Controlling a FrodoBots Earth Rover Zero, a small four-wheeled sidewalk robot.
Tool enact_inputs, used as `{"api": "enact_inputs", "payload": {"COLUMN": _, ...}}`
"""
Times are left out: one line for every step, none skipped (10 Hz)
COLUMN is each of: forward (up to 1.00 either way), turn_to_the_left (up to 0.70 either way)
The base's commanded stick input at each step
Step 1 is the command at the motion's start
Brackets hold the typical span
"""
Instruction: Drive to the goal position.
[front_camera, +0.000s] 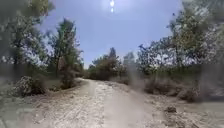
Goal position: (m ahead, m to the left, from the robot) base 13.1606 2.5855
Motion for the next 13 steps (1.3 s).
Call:
{"api": "enact_inputs", "payload": {"forward": 0.70, "turn_to_the_left": 0.08}}
{"api": "enact_inputs", "payload": {"forward": 0.70, "turn_to_the_left": 0.00}}
{"api": "enact_inputs", "payload": {"forward": 0.70, "turn_to_the_left": 0.00}}
{"api": "enact_inputs", "payload": {"forward": 0.70, "turn_to_the_left": 0.00}}
{"api": "enact_inputs", "payload": {"forward": 0.70, "turn_to_the_left": 0.00}}
{"api": "enact_inputs", "payload": {"forward": 0.70, "turn_to_the_left": 0.06}}
{"api": "enact_inputs", "payload": {"forward": 0.70, "turn_to_the_left": 0.12}}
{"api": "enact_inputs", "payload": {"forward": 0.70, "turn_to_the_left": 0.14}}
{"api": "enact_inputs", "payload": {"forward": 0.70, "turn_to_the_left": 0.14}}
{"api": "enact_inputs", "payload": {"forward": 0.70, "turn_to_the_left": 0.14}}
{"api": "enact_inputs", "payload": {"forward": 0.70, "turn_to_the_left": 0.00}}
{"api": "enact_inputs", "payload": {"forward": 0.70, "turn_to_the_left": 0.00}}
{"api": "enact_inputs", "payload": {"forward": 0.70, "turn_to_the_left": 0.00}}
